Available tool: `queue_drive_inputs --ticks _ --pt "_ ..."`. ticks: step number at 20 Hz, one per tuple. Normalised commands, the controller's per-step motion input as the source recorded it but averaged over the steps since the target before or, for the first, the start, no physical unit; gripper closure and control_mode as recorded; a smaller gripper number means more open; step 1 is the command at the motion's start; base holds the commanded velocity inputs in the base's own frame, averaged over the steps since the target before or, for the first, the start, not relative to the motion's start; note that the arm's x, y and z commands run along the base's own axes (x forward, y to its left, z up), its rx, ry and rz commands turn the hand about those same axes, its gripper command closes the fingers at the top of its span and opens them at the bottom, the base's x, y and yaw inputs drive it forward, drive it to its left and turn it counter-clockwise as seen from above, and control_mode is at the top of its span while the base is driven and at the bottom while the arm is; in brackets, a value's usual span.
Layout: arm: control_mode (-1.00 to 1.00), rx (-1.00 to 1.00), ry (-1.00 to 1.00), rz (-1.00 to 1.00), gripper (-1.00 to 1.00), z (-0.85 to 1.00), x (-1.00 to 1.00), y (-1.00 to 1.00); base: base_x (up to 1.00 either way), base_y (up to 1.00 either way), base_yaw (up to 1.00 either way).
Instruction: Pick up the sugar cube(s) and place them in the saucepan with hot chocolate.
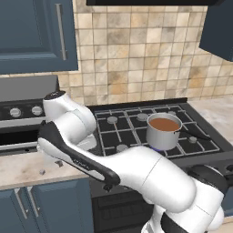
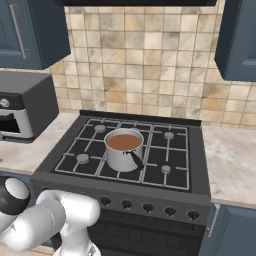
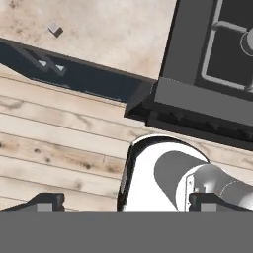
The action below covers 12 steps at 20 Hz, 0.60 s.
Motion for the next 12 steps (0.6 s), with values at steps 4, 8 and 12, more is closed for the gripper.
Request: queue_drive_inputs --ticks 4,8,12 --pt "-1.0 -0.16 0.04 0.27 -1.0 -0.38 0.14 0.45 0.0 0.0 0.0" --pt "-1.0 -0.08 0.04 0.3 -1.0 -0.53 0.21 0.23 0.0 0.0 0.0" --pt "-1.0 -0.03 0.02 0.26 -1.0 -0.63 0.36 0.28 0.0 0.0 0.0"
